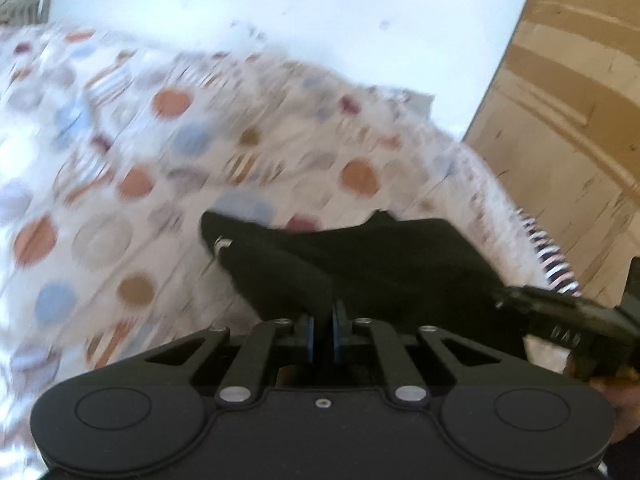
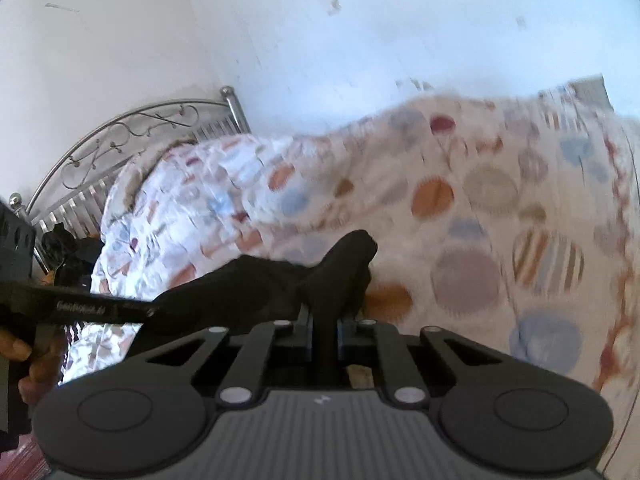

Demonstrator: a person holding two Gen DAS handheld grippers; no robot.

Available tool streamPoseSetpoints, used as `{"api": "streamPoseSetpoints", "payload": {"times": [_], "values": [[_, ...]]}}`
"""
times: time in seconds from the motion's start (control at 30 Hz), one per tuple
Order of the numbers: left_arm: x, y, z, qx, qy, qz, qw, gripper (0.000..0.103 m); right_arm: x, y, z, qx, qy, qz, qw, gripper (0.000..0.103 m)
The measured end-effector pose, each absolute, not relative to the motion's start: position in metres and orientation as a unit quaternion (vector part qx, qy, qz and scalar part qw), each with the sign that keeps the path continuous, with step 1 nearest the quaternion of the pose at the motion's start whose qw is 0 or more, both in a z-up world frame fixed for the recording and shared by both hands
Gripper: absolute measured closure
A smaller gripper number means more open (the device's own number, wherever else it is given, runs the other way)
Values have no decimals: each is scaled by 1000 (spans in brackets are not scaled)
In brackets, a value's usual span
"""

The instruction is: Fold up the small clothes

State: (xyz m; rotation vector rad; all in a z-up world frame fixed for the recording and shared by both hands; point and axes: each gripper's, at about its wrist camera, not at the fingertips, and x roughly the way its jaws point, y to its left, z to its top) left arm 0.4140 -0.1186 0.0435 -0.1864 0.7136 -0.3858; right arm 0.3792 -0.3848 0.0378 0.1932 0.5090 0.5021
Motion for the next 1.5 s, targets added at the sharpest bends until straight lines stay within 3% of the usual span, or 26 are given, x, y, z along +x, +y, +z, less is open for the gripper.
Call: {"api": "streamPoseSetpoints", "payload": {"times": [0.27, 0.47, 0.87, 0.97, 1.03, 1.17, 1.3, 1.37, 1.4, 1.5], "values": [[427, -166, 113, -95, 295, -234, 921, 96, 365, -434, 117, 106, 189, 201, 955, 96], [437, -203, 121, -129, 308, -272, 902, 96, 353, -486, 147, 113, 176, 152, 966, 99], [481, -205, 50, -150, 352, -246, 890, 96, 405, -507, 52, 142, 258, 107, 950, 98], [486, -199, 40, -141, 363, -251, 886, 94, 420, -500, 34, 135, 269, 95, 949, 87], [487, -193, 29, -150, 373, -251, 881, 86, 425, -496, 23, 133, 281, 89, 946, 80], [484, -180, 18, -179, 366, -258, 876, 70, 416, -499, 8, 145, 284, 81, 944, 33], [478, -178, 17, -182, 365, -267, 873, 54, 395, -510, 3, 155, 275, 82, 945, 9], [471, -179, 18, -167, 363, -258, 880, 16, 382, -514, 3, 152, 269, 88, 947, 0], [466, -179, 17, -159, 356, -251, 886, 11, 376, -516, 1, 154, 270, 97, 946, 0], [449, -178, 12, -139, 344, -270, 889, 10, 366, -519, -10, 163, 290, 125, 935, 0]]}}
